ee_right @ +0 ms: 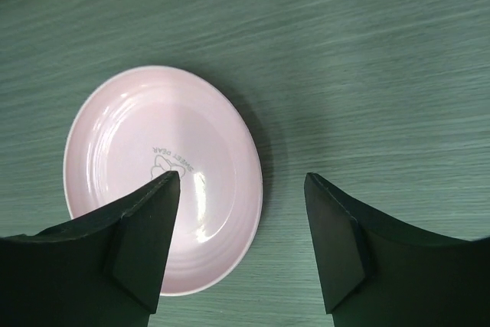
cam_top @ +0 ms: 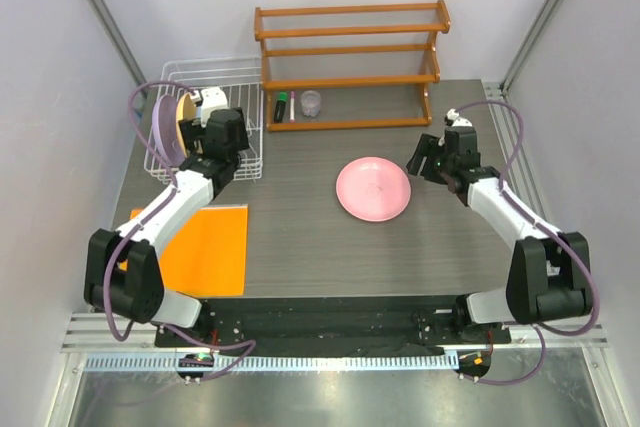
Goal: Unload the plates from the dish rack
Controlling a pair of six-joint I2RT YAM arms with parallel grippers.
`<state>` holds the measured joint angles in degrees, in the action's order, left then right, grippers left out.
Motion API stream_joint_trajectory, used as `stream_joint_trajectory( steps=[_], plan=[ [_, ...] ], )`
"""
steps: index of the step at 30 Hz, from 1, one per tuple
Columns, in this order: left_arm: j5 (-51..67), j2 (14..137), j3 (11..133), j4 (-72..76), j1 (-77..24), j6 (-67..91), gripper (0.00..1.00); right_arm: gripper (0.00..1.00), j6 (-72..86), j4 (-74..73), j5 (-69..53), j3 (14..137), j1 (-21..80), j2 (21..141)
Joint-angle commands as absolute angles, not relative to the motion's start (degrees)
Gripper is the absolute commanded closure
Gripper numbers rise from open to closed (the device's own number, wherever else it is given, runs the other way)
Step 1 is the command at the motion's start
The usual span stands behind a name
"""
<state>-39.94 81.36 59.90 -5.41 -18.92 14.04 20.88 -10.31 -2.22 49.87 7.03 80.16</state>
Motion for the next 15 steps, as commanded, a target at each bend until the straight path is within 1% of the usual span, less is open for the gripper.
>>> stream_joint_trajectory(
  steps=[1, 9, 15],
  plan=[
    [-40.08, 83.93, 63.8, -2.11, -15.22, 12.92, 0.01, 0.28, 19.07, -8.79, 2.02, 49.31, 7.21, 75.42],
    [-37.36, 88.15, 66.53, -0.36, -10.9, 12.83, 0.01, 0.27, 18.81, -8.53, 0.88, 49.66, 7.29, 75.23],
    [-37.09, 92.46, 69.6, 0.53, -10.55, 12.13, 0.0, 0.27, 18.72, -8.35, 0.7, 50.01, 7.21, 76.99]
  ],
)
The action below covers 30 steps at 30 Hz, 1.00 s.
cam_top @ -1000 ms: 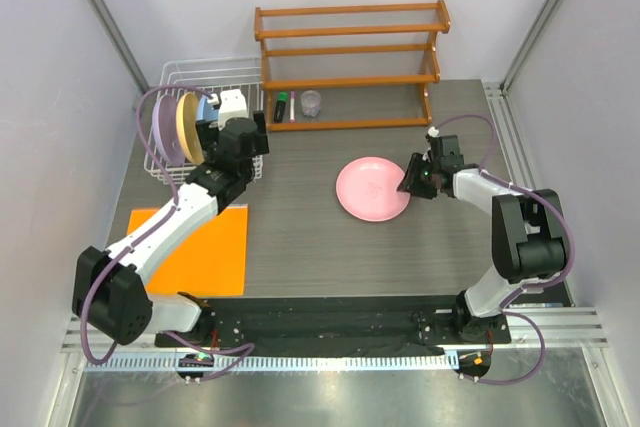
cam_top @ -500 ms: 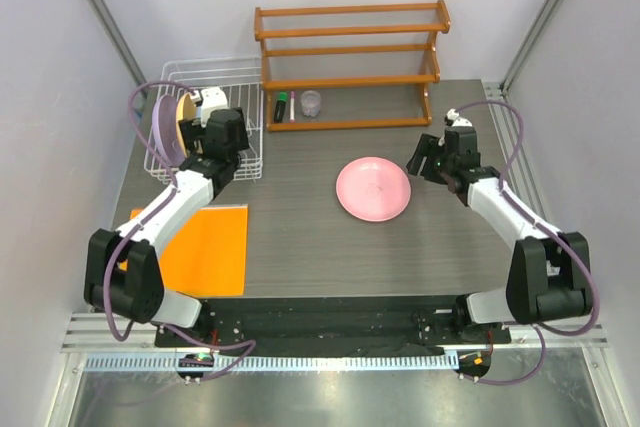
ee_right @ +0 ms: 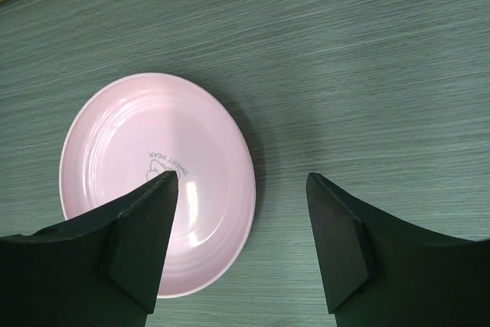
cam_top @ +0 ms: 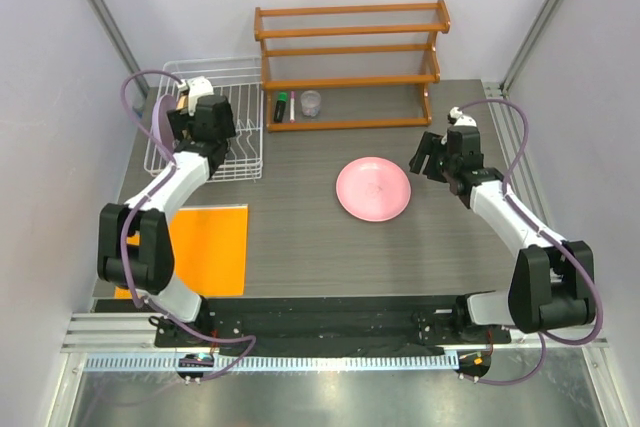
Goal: Unload the plates from the dish rack
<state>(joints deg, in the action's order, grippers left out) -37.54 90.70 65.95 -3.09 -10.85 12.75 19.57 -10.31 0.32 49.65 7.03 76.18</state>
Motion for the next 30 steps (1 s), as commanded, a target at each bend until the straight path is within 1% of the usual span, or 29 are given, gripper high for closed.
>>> stream_joint_trajectory(
  steps=[1, 11, 17, 22, 27, 30],
  plan=[
    [-37.0, 92.63, 69.96, 0.44, -10.55, 12.3, 0.01, 0.27, 18.63, -8.26, 0.79, 50.1, 7.29, 77.6],
    [-36.91, 95.45, 72.42, 0.44, -10.55, 12.83, 0.02, 0.27, 18.63, -7.74, -1.49, 50.89, 7.29, 81.29],
    [-38.41, 90.27, 70.23, 1.05, -10.63, 13.1, 0.02, 0.27, 18.63, -7.38, -3.07, 51.06, 7.21, 82.79],
    [-37.36, 83.77, 68.65, 1.58, -10.72, 12.57, 0.01, 0.27, 19.07, -6.94, -4.22, 51.06, 7.29, 83.85],
    [-35.51, 82.97, 68.82, 0.88, -10.72, 12.57, 0.02, 0.27, 19.34, -6.77, -5.18, 51.06, 7.38, 83.94],
    [-34.54, 84.46, 68.82, 1.32, -10.72, 12.48, 0.03, 0.27, 19.16, -6.77, -5.19, 50.89, 7.47, 83.5]
  ],
)
